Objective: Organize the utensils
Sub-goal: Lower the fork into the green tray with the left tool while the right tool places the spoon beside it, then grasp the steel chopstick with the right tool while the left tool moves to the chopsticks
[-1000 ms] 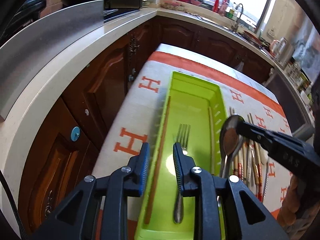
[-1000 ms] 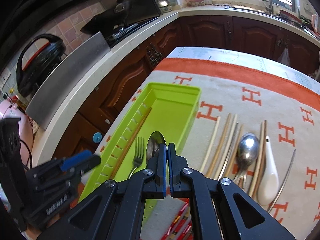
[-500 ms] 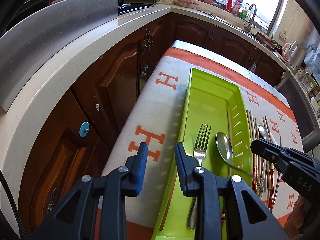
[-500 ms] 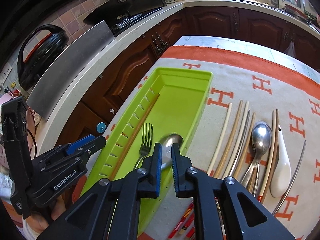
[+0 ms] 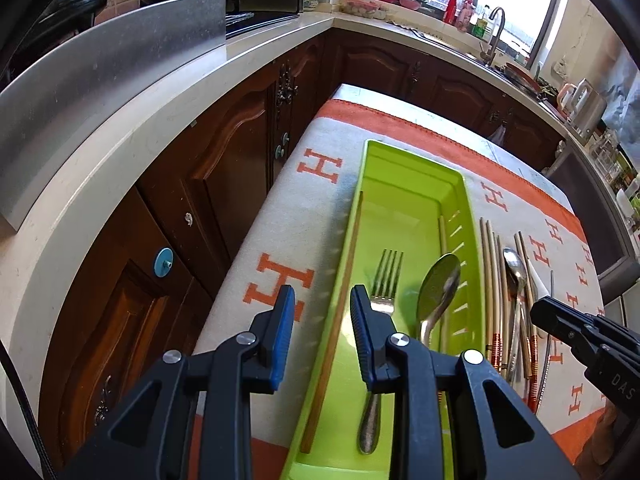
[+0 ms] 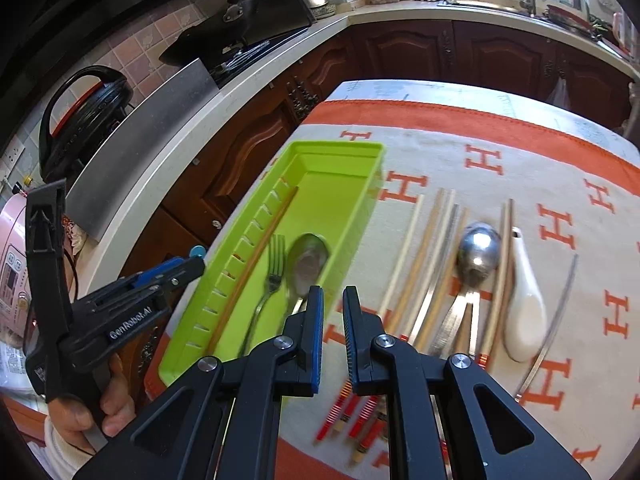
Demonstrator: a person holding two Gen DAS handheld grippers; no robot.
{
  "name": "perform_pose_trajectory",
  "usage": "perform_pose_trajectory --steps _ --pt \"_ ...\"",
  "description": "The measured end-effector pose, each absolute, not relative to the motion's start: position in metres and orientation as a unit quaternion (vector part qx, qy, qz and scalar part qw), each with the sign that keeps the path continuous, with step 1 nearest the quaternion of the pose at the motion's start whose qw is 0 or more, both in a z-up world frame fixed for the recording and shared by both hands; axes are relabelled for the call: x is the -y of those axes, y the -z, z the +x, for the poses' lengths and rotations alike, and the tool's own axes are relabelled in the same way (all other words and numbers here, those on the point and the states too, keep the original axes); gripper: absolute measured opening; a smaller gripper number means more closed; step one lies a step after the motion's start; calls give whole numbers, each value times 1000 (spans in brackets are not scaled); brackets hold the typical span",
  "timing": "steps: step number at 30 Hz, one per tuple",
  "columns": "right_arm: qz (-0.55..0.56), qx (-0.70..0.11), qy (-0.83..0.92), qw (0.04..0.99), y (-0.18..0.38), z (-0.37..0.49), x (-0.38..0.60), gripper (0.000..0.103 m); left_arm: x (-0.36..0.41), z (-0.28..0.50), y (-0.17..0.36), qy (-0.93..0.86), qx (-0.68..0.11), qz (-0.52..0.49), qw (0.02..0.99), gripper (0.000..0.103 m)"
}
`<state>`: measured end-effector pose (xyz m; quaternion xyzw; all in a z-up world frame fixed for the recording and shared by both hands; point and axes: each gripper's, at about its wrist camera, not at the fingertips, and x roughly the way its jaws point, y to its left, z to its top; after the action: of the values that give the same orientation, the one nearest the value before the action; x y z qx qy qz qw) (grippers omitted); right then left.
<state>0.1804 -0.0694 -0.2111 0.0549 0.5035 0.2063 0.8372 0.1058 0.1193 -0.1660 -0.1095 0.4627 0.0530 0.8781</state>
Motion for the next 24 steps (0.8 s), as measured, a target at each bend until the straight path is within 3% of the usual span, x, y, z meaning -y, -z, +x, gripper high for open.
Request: perform_pose_trajectory --steps 24 --pt "181 -539 -63 820 252 149 253 10 14 118 147 44 -483 -26 874 28"
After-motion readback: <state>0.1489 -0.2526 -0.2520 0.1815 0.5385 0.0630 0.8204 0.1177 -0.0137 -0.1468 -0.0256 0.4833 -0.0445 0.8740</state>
